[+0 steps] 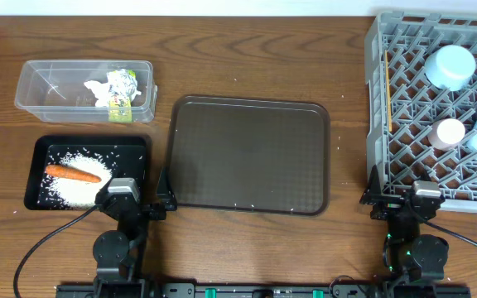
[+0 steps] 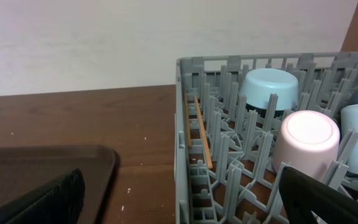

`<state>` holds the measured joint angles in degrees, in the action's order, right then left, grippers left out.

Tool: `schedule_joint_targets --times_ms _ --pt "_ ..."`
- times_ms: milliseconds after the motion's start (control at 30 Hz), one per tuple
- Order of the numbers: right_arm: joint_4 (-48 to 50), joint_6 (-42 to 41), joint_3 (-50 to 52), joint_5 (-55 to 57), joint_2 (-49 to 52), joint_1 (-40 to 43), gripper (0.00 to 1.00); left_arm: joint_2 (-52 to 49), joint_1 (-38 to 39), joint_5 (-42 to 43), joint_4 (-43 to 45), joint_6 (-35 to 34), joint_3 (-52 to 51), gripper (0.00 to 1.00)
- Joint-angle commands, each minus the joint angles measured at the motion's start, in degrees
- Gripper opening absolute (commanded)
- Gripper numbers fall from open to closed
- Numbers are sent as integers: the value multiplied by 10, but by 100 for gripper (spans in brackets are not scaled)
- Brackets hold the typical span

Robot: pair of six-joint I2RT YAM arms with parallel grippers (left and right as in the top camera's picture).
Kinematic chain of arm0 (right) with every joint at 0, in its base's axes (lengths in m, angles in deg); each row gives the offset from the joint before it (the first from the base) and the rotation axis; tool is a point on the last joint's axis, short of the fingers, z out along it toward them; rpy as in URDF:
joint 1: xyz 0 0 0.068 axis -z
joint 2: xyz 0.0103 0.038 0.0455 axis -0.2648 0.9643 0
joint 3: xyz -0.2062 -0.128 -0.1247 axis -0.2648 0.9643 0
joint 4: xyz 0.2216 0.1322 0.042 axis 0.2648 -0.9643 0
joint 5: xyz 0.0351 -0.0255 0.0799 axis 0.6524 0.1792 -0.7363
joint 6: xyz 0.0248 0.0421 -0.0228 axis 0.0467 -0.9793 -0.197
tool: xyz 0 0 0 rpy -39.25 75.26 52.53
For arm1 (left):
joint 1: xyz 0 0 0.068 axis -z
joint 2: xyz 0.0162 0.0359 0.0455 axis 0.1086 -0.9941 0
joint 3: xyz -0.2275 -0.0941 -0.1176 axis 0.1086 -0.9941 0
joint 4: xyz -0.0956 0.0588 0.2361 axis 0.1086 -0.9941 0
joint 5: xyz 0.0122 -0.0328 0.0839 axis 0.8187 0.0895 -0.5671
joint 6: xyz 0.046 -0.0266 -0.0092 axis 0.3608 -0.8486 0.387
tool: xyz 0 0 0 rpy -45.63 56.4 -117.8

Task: Sort waste into correct bins and load items into the dishwasher rack

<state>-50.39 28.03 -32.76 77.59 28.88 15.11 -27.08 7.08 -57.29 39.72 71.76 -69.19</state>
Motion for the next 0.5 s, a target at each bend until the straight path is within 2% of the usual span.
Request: schedule_joint_targets --times_ms 0,467 --pt "-2 7 1 0 -4 -6 99 3 -2 6 -20 8 -9 100" --pt "-2 7 1 0 -4 -6 99 3 -2 6 -20 8 -9 99"
